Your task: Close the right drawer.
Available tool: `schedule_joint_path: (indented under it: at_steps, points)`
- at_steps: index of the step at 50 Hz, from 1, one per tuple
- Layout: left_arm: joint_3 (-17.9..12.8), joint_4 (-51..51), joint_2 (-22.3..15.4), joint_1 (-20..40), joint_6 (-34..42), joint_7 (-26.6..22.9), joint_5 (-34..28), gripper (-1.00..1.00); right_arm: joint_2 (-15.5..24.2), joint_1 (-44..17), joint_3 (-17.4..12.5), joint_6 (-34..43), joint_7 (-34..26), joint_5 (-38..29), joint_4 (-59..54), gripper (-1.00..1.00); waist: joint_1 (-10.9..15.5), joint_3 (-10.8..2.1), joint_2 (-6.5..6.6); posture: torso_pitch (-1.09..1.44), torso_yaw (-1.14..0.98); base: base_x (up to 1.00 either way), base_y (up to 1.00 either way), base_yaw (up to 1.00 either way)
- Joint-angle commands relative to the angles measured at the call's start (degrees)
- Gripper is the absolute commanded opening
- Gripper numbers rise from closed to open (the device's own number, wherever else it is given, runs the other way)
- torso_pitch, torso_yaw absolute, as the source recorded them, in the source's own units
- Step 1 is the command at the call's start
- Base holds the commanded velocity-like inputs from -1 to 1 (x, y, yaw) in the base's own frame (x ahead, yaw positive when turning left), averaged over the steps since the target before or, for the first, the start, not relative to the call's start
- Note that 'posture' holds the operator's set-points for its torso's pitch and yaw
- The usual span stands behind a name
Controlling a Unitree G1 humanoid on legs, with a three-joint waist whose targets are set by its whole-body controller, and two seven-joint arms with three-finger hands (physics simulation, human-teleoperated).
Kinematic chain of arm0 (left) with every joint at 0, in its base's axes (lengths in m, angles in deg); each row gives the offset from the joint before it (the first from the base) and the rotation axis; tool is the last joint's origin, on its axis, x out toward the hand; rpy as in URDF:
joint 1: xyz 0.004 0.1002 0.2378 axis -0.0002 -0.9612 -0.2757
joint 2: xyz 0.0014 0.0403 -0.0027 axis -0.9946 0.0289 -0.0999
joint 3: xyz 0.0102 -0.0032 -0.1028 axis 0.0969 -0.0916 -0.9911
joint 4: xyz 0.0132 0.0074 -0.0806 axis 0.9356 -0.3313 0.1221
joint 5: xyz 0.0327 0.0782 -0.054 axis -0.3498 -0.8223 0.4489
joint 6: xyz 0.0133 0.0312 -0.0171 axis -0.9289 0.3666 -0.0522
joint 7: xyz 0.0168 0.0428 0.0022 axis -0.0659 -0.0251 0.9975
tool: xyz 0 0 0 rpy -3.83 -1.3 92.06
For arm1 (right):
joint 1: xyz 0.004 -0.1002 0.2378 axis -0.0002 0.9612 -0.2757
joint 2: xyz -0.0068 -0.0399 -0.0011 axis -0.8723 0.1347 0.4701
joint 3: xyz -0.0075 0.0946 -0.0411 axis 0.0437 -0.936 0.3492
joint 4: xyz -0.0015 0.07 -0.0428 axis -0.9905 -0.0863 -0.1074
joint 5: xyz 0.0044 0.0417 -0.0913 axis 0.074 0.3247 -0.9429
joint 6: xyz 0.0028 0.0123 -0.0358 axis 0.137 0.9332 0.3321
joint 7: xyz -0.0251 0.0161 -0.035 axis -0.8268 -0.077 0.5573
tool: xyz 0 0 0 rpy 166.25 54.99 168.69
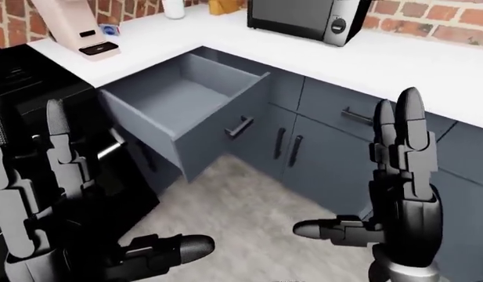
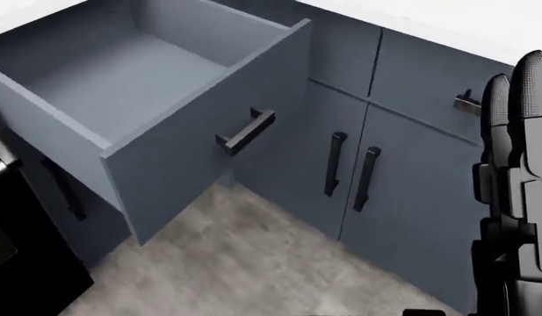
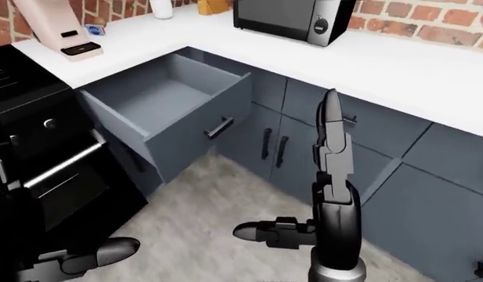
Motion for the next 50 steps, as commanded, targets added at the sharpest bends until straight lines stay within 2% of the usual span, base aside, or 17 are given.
schedule_joint_path:
  at_steps: [1,4,5,6,14,18,21,28,30,32,33,36,39,41,43,46,50]
  points:
    - [0.5,2.1,0.1,0.4,-0.6,-0.2,-0.1,1.0,0.1,-0.2,-0.4,-0.9,0.4,0.2,1.5,1.0,-0.1,-0.3,0.11,0.0,0.0,0.23,0.0,-0.4]
    - [0.7,2.3,0.1,0.4,-0.5,-0.1,-0.3,1.0,0.1,0.3,-0.3,-1.2,0.5,0.1,1.6,1.0,-0.8,-2.03,-4.81,0.0,0.0,0.23,0.0,-0.4]
    - [0.7,2.3,0.1,0.4,-0.4,-0.1,-0.2,1.0,0.1,0.4,-0.2,-1.3,0.5,0.1,1.6,1.0,-1.6,-0.68,-2.16,0.0,0.0,0.23,0.0,-0.4]
    - [0.7,2.3,0.1,0.4,-0.4,-0.1,-0.3,1.0,0.1,0.5,-0.2,-1.4,0.5,0.1,1.7,1.0,-1.1,-0.8,-2.91,0.0,0.0,0.23,0.0,-0.4]
    - [1.0,2.8,0.0,0.3,0.1,0.0,-0.5,1.0,0.1,1.0,0.0,-1.1,0.4,0.1,2.3,1.0,-1.7,0.14,1.08,0.0,0.0,0.23,0.0,-0.4]
    - [0.9,2.8,0.0,0.3,0.2,0.0,-0.3,1.0,0.1,1.0,0.0,-1.4,0.5,0.1,2.0,1.0,-1.8,-0.84,5.97,0.0,0.0,0.23,0.0,-0.4]
    - [0.7,2.6,-0.1,0.3,0.0,0.0,-0.2,1.0,0.1,0.9,0.1,-1.7,0.7,-0.1,1.6,1.0,-0.9,0.29,4.75,0.0,0.0,0.23,0.0,-0.39]
    - [0.6,2.0,0.0,0.5,-0.5,-0.1,-0.1,1.0,0.2,0.4,-0.1,-1.5,0.8,0.1,1.2,1.0,-0.1,-0.39,1.65,0.0,0.0,0.23,0.0,-0.36]
    - [0.6,1.8,0.0,0.5,-0.7,-0.1,-0.2,1.0,0.0,0.6,0.0,-1.6,0.9,0.0,1.2,1.0,0.3,-0.8,-0.25,0.0,0.0,0.22,0.0,-0.19]
    - [0.4,1.8,0.0,0.6,-0.6,-0.1,-0.1,1.0,0.0,-0.2,-1.5,-0.6,1.5,0.4,0.8,1.0,-0.1,-2.09,-3.98,0.0,0.0,0.05,0.0,0.0]
    - [0.5,1.9,0.0,0.6,-0.6,-0.1,-0.1,1.0,0.0,-0.6,-2.1,-0.1,1.5,0.6,0.5,1.0,0.1,-1.86,-1.82,0.0,0.0,0.0,0.0,0.0]
    - [0.4,1.8,0.0,0.5,-0.6,-0.2,0.0,1.0,0.2,-3.9,-4.4,-0.8,2.0,1.8,-3.8,1.0,-0.2,-1.51,-1.56,0.0,0.0,0.0,0.0,0.0]
    - [0.5,2.1,0.1,0.5,-0.4,-0.2,-0.1,1.0,-0.5,-6.5,-2.2,9.8,0.9,-1.4,4.0,1.0,-0.2,-1.54,0.49,0.0,0.0,0.0,0.0,0.0]
    - [0.5,2.3,0.1,0.5,-0.1,-0.1,-0.2,1.0,-0.1,-6.5,-2.2,10.2,0.9,-1.0,4.0,1.0,-0.7,-2.91,0.4,0.0,0.0,0.0,0.16,0.0]
    - [0.7,2.6,0.1,0.4,0.1,-0.1,-0.3,1.0,0.2,-6.6,-2.7,9.9,0.9,-0.4,3.2,1.0,-0.7,-1.67,-1.45,0.0,0.0,0.0,0.33,0.0]
    - [0.6,2.5,0.1,0.5,0.2,-0.1,-0.2,1.0,0.4,-6.8,-3.0,9.7,0.8,-0.2,2.9,1.0,-0.8,-2.68,-2.47,0.0,0.0,0.0,0.34,0.0]
    - [0.6,2.3,0.0,0.5,-0.1,-0.1,-0.1,1.0,0.3,-6.6,-3.0,9.1,0.7,-0.1,2.4,1.0,-0.9,-1.35,0.03,0.0,0.0,0.0,0.34,0.0]
